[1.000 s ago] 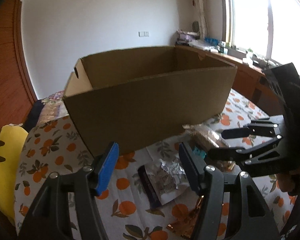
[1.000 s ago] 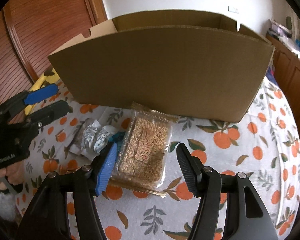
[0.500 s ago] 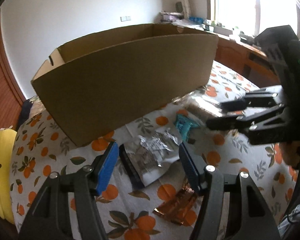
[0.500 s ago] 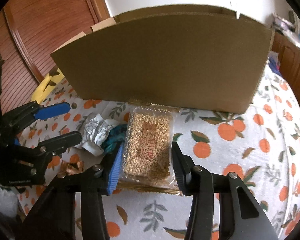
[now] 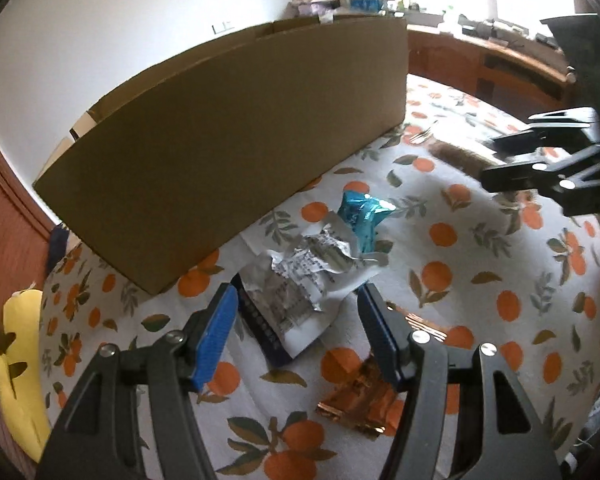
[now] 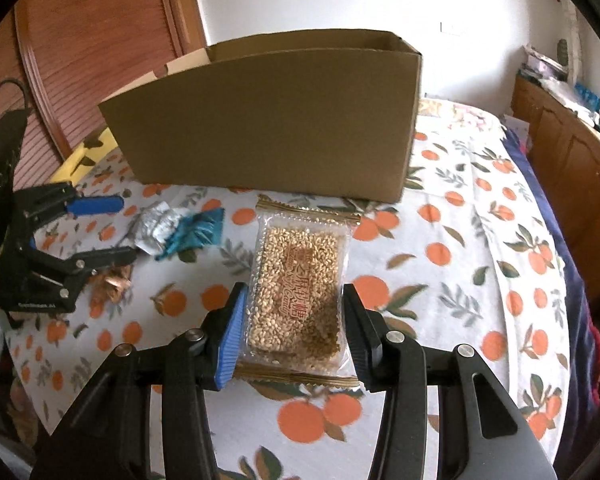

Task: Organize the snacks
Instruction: 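Close the left gripper on the silver wrapper while the right gripper grasps the grain-bar tray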

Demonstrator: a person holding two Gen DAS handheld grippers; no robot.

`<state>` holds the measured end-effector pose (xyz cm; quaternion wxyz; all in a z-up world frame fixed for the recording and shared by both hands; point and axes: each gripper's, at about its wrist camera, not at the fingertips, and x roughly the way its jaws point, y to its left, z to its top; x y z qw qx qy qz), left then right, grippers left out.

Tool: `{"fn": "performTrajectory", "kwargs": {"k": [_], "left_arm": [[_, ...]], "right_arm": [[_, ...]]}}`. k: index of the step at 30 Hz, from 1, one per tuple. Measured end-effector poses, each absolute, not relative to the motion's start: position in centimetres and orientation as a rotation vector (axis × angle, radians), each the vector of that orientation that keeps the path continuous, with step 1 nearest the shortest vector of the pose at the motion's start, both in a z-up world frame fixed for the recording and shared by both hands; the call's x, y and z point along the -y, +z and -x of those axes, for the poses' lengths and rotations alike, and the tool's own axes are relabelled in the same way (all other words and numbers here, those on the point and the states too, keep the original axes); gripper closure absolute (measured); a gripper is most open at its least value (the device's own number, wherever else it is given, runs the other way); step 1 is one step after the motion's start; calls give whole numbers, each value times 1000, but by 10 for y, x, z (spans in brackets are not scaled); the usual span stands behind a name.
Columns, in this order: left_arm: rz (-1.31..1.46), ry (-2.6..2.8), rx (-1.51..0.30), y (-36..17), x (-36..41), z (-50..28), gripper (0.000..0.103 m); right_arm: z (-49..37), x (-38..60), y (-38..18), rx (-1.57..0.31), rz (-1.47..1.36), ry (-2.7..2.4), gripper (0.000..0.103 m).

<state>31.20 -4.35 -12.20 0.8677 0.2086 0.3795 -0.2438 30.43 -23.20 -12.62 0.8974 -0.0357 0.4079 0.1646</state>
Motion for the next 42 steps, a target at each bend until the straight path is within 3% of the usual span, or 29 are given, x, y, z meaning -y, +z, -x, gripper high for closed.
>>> {"fn": "performTrajectory", "kwargs": {"k": [28, 33, 42], "left_arm": [[-343, -523, -849, -131, 58, -356, 38], [-358, -494, -839, -130, 53, -348, 64], [-308, -464, -804, -118, 43, -324, 66]], "right_arm": [[-299, 233, -139, -851, 123, 384, 55], [-297, 227, -140, -847, 149, 372, 55], [-297, 224, -140, -845, 159, 367, 55]]}}
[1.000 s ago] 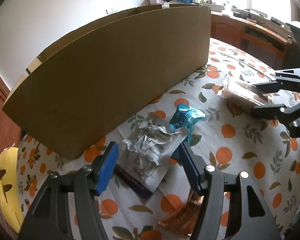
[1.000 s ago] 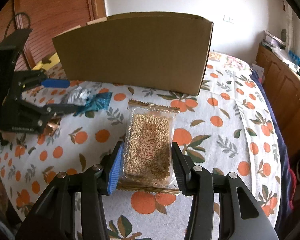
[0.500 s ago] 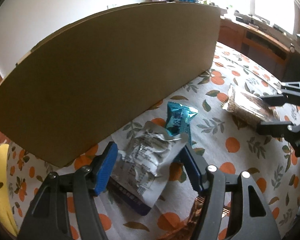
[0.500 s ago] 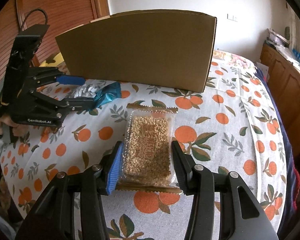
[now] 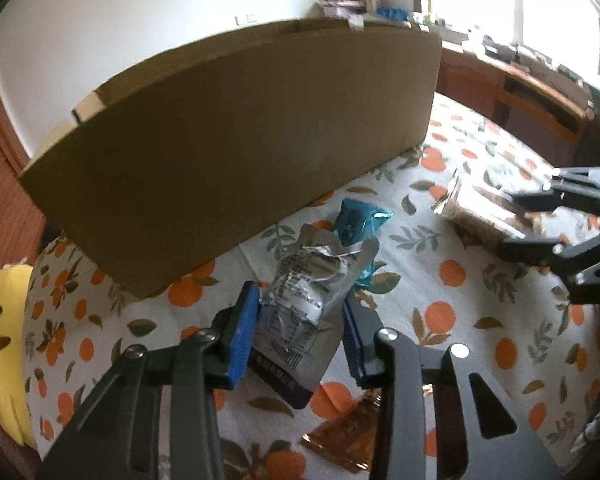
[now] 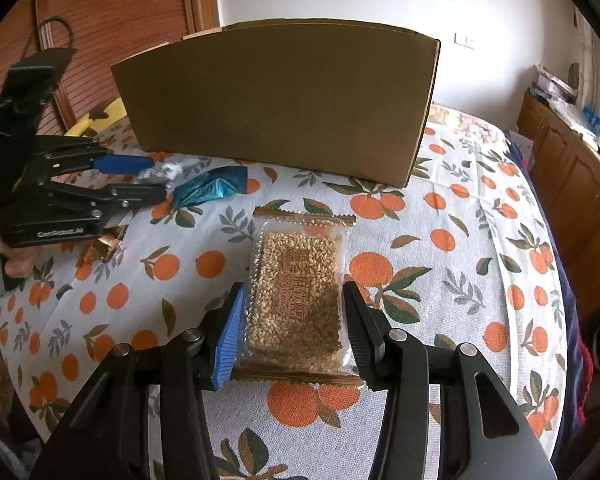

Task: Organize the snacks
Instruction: 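Close the left gripper on the silver wrapper while the right gripper grasps the grain-bar tray, then carry the silver wrapper into the box with the left tool while the right tool carries the grain-bar tray there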

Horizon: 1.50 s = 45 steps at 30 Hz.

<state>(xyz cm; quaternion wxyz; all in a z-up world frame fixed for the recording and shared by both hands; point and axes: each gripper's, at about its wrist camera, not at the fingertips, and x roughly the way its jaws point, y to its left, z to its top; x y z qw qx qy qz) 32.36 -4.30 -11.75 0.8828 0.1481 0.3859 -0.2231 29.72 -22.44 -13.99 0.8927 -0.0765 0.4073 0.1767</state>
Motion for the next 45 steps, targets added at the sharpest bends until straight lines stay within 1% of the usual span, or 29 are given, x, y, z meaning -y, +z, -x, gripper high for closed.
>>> {"fn": "performTrajectory", "kwargs": {"k": [13, 21, 35, 45], "left_arm": [[-295, -458, -713, -81, 45, -298, 66], [-260, -468, -641, -52, 52, -286, 66], [-201, -464, -561, -29, 53, -272, 66], [-157, -438, -509, -14, 41, -271, 66]], "right_arm": [[-294, 226, -138, -834, 147, 363, 55], [-288, 229, -130, -782, 151, 350, 55], [-275, 235, -117, -685, 143, 321, 55], [-272, 237, -111, -654, 141, 302, 55]]}}
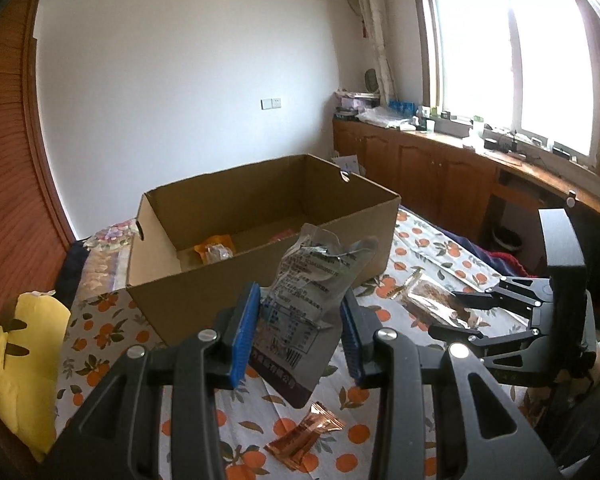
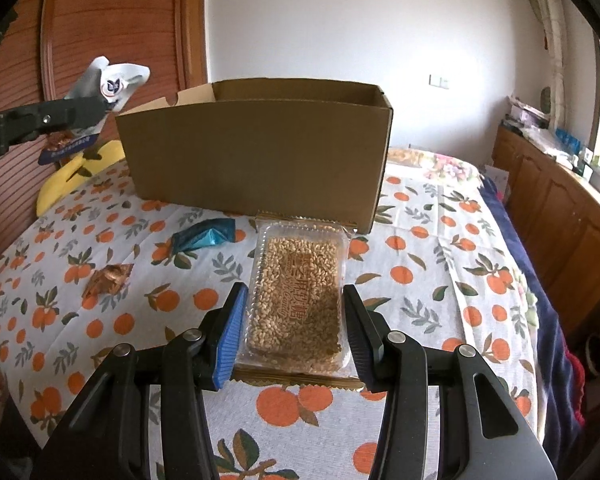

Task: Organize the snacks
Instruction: 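Carry the silver wrapper into the box with the left tool while the right tool carries the grain-bar tray there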

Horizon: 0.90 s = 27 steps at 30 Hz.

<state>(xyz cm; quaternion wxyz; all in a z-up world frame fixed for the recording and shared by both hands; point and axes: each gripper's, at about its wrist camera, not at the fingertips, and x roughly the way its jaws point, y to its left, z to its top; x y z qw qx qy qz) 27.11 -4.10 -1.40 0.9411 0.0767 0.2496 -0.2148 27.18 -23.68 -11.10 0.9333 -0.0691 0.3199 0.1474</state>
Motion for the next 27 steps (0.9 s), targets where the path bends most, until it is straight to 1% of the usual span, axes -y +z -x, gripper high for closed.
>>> {"fn": "performTrajectory", "kwargs": {"k": [8, 15, 27], "left_arm": [[-99, -400, -485, -11, 29, -288, 66], [-51, -381, -451, -3, 16, -322, 66], [-7, -347, -411, 2, 4, -380, 66]], "right_arm": [[-278, 239, -73, -593, 131, 326, 55], [-304, 228, -36, -517, 150, 349, 55], [-364, 201, -15, -459, 179, 391, 55]]}}
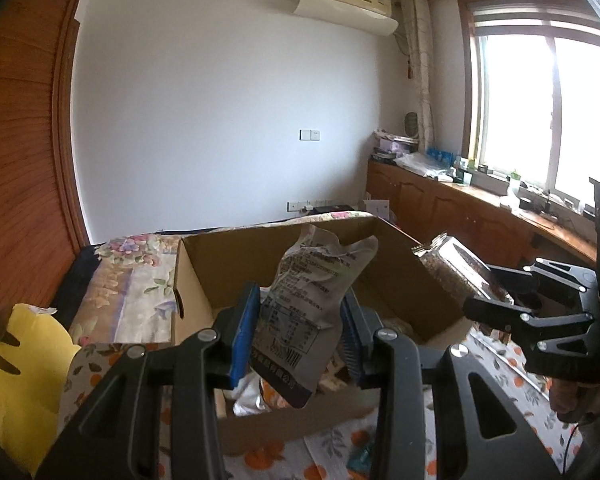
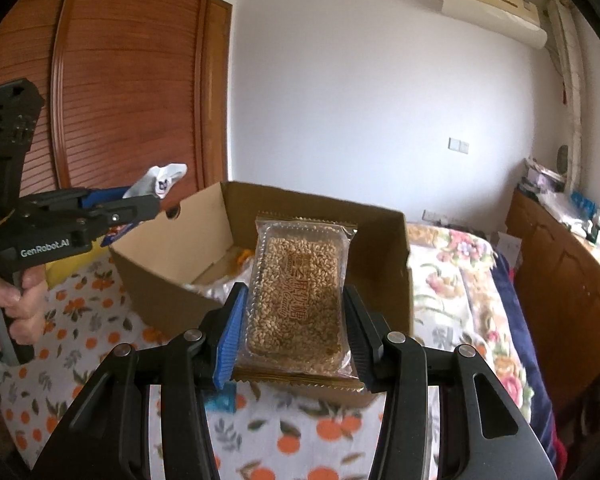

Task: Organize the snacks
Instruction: 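Carry the silver wrapper into the box with the left tool while the right tool carries the grain-bar tray there, then open both grippers over the box to release the wrapper and tray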

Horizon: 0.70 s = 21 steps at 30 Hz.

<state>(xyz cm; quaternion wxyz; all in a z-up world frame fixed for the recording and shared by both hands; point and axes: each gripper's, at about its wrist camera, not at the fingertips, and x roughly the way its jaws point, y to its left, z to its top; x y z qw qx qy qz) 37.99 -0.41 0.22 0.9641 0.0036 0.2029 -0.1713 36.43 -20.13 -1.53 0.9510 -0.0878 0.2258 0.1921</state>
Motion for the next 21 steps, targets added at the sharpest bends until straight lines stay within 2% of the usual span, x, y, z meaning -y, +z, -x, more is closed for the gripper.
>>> {"fn": "performTrajectory", "kwargs": {"k": [21], "left_arm": [[-17, -319, -514, -33, 15, -416, 65]], "right_arm": [[-416, 182, -44, -526, 168, 402, 55]]}}
